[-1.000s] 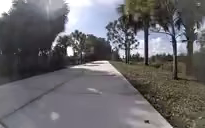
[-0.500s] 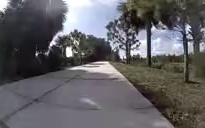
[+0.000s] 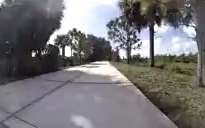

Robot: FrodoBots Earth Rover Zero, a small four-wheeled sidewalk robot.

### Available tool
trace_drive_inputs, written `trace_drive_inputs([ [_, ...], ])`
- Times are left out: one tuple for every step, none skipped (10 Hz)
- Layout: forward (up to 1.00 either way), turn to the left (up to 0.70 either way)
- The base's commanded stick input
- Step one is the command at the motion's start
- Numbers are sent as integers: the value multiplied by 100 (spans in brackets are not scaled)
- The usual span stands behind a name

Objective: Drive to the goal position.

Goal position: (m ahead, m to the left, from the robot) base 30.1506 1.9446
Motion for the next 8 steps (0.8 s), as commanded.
trace_drive_inputs([
  [85,0],
  [85,0],
  [85,0],
  [84,0],
  [85,0],
  [85,0],
  [84,0],
  [84,0],
])
